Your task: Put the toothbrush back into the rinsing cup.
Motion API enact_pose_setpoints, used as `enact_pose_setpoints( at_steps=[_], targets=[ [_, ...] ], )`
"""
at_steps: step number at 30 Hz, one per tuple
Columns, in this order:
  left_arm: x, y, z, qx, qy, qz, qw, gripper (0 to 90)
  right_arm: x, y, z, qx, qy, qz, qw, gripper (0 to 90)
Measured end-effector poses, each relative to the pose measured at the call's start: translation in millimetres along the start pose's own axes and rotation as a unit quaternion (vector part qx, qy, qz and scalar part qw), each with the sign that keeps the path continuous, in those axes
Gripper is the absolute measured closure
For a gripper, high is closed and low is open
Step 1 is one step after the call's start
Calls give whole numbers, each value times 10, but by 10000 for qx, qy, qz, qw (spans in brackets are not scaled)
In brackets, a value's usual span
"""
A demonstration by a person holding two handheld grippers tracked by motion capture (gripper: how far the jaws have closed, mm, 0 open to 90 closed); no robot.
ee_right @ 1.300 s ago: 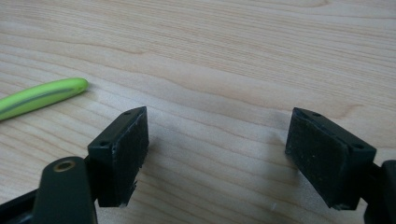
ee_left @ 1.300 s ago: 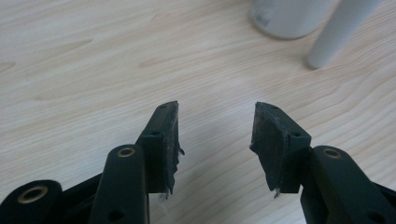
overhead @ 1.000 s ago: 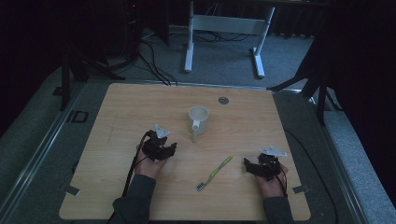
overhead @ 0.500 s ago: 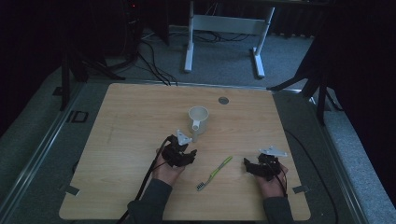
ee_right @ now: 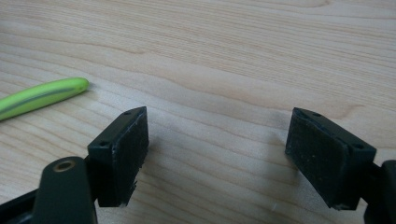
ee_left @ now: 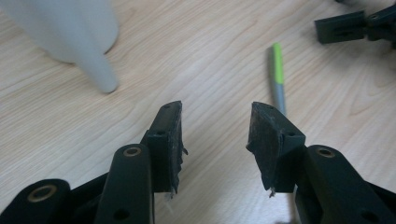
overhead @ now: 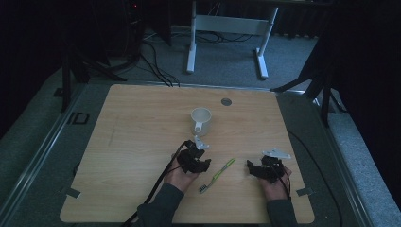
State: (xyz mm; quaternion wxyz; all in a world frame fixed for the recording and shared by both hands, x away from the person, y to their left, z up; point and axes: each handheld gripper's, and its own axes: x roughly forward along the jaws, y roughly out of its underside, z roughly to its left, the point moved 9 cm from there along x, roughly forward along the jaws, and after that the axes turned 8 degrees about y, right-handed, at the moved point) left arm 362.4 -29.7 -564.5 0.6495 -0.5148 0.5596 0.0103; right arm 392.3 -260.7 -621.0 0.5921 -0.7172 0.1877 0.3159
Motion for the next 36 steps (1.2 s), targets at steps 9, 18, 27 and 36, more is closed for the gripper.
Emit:
enact_pose_setpoints(
  at_steps=[9,18,27,36],
  targets=[
    [21,-117,-70,-14,163,129,9998,565,0,-1,2,11,0,0,10000,210],
    [56,-141,-126,101,196,471,9986,583,-1,0,2,9,-1,7,10000,210],
    [140,-116,-245,185,342,804,9960,594,0,-1,2,6,-3,0,10000,210],
    [192,-102,-327,326,275,1100,9930,595,0,-1,2,13,-3,0,10000,210]
  ],
)
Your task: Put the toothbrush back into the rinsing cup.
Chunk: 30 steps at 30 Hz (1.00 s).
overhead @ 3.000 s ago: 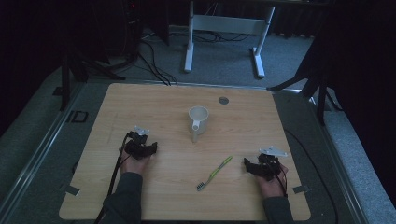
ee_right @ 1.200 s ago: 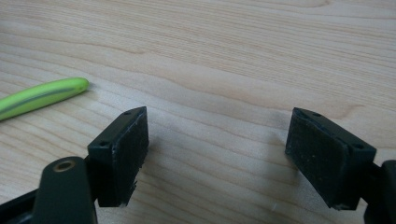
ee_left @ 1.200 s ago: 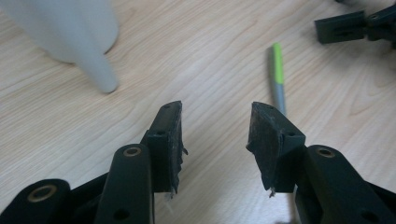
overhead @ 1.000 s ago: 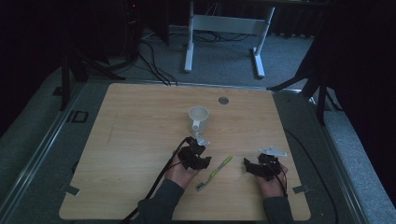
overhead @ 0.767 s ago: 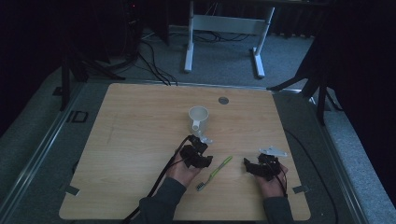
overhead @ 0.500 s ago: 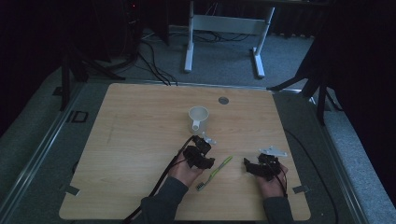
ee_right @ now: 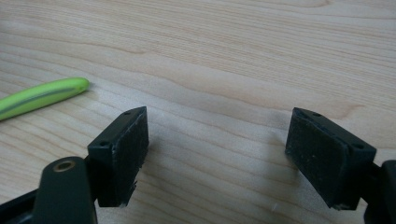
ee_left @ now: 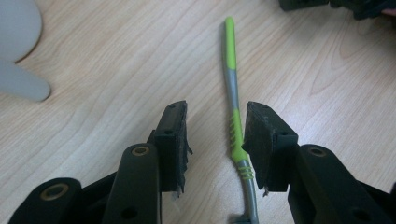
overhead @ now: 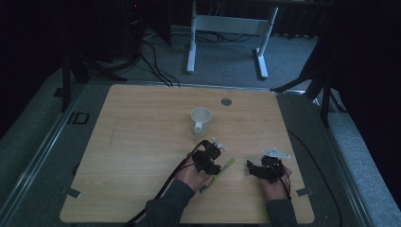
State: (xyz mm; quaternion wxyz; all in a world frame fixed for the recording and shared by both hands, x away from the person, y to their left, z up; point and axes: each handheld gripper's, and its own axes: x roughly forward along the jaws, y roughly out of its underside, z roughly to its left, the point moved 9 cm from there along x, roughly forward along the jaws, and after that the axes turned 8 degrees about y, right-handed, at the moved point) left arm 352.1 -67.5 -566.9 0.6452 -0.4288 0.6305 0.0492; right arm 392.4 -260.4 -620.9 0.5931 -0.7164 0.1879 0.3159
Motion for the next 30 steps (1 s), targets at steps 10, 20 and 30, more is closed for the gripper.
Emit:
enact_pose_setpoints(
  at_steps=[10,20,30],
  targets=[
    [83,37,-52,56,-11,299,9995,608,0,1,-2,-15,1,0,10000,210],
    [195,95,-122,132,-14,692,9975,619,0,1,-2,-18,-2,-1,10000,210],
    [249,140,-103,-17,1,979,9952,625,0,1,-2,-26,-5,-1,10000,210]
  ],
)
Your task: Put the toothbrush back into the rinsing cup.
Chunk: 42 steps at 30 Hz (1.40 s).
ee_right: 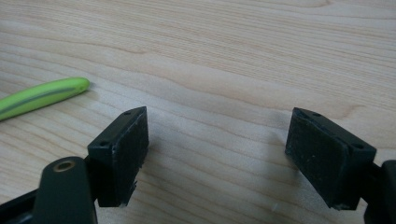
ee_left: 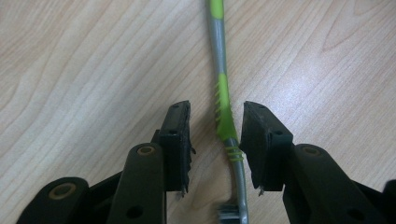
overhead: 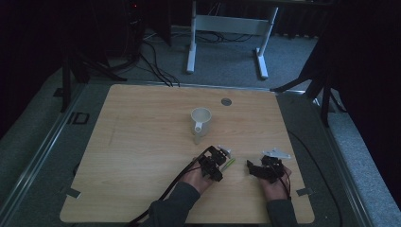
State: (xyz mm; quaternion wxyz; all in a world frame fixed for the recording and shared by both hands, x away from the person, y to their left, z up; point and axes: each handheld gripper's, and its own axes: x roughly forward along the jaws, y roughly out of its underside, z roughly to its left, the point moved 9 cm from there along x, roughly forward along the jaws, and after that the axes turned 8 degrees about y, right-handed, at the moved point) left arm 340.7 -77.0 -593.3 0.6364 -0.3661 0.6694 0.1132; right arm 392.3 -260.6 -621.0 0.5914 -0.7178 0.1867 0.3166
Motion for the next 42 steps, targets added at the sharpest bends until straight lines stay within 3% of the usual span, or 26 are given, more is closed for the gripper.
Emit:
enact_pose_setpoints(
  at_steps=[9,26,34,42],
  targets=[
    [70,-2,-34,3,40,130,9999,641,0,0,0,1,0,1,10000,210],
    [129,4,-3,72,-150,329,9993,734,0,0,1,2,-3,0,10000,210],
    [115,-12,20,91,-154,272,9995,803,0,0,1,0,-3,0,10000,210],
    [-48,-27,89,127,-134,34,9998,807,1,-1,1,-5,-3,-6,10000,210]
  ],
)
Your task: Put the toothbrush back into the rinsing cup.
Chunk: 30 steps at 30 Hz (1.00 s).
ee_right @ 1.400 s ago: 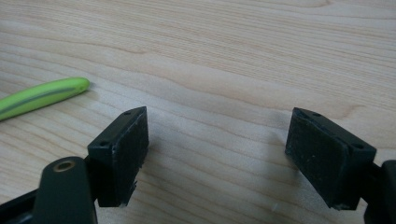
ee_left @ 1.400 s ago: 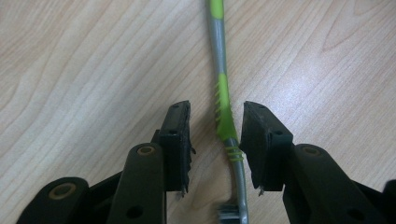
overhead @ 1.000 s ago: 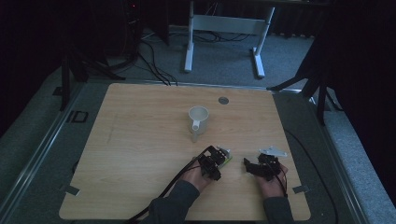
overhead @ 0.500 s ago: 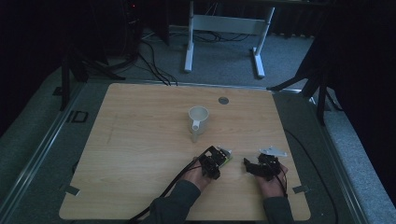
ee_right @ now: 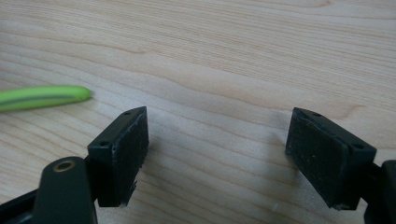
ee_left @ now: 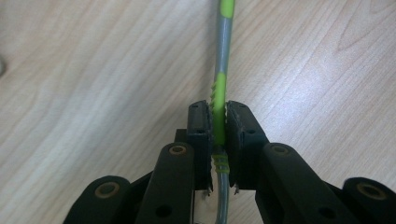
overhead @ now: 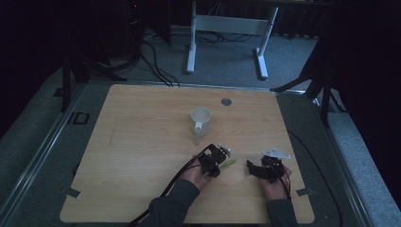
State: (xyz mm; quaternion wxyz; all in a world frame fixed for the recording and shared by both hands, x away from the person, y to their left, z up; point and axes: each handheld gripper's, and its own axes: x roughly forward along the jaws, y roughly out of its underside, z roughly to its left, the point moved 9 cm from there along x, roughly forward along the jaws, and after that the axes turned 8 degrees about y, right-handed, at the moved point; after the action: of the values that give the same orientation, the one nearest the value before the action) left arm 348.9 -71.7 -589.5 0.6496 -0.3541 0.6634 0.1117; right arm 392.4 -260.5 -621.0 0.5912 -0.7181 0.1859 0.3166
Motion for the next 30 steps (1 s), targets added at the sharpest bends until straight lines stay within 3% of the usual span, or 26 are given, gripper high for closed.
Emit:
enact_pose_setpoints(
  at_steps=[10,18,22,27,30],
  targets=[
    [-206,10,130,-26,7,-289,9996,808,-1,1,3,26,4,13,10000,210],
    [-308,43,226,7,232,-420,9988,809,-1,1,0,8,12,15,10000,210],
    [-375,64,279,199,223,-480,9984,808,10,-10,5,83,79,24,9999,213],
    [-467,88,363,288,207,-600,9976,808,3,-49,48,122,132,63,9998,384],
    [-518,109,395,345,192,-683,9969,808,-8,-66,88,30,34,110,9999,461]
  ],
)
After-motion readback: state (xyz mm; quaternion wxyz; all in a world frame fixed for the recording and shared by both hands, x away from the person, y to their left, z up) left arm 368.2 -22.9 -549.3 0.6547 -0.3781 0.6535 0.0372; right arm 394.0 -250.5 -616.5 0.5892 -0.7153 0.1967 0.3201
